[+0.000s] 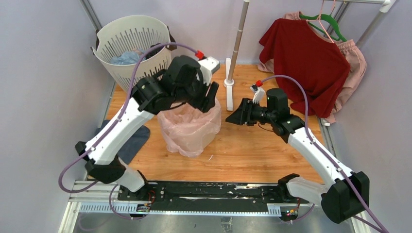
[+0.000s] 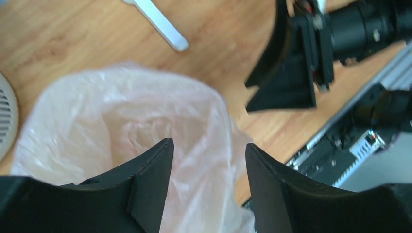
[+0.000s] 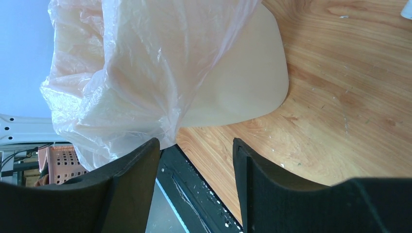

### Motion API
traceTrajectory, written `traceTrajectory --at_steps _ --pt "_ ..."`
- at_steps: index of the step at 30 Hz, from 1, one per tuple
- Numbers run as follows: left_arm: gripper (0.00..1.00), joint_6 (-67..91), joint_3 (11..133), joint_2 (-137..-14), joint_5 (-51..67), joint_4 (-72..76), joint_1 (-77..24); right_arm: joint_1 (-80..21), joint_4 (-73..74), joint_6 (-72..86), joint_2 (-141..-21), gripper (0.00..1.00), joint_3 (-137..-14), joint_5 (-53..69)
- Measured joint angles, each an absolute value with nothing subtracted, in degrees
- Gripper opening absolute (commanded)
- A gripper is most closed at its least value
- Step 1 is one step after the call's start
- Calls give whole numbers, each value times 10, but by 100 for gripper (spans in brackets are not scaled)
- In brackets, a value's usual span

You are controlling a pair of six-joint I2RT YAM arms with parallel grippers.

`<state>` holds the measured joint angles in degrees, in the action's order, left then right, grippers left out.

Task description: Put the trash bags into the trash bin

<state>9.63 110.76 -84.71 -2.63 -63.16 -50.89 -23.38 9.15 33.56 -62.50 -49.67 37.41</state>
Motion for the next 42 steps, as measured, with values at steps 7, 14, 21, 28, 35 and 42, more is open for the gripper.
traceTrajectory --at_steps 7,14,21,28,35,42 --pt "87 136 1201 -983 -54 -613 -459 -218 104 335 -608 62 -497 375" --pt "100 211 1192 -1048 -104 -618 -456 -197 108 333 -587 62 -491 389" --pt "100 255 1181 -1016 -139 -610 -456 -185 107 333 -586 62 -478 406" --pt "100 281 1179 -1011 -147 -599 -456 -182 103 333 -586 62 -470 419" --pt "100 315 1142 -1011 -158 -596 -459 -182 95 334 -586 62 -464 425" --pt "100 332 1132 -1021 -182 -596 -470 -179 88 334 -586 62 -458 433"
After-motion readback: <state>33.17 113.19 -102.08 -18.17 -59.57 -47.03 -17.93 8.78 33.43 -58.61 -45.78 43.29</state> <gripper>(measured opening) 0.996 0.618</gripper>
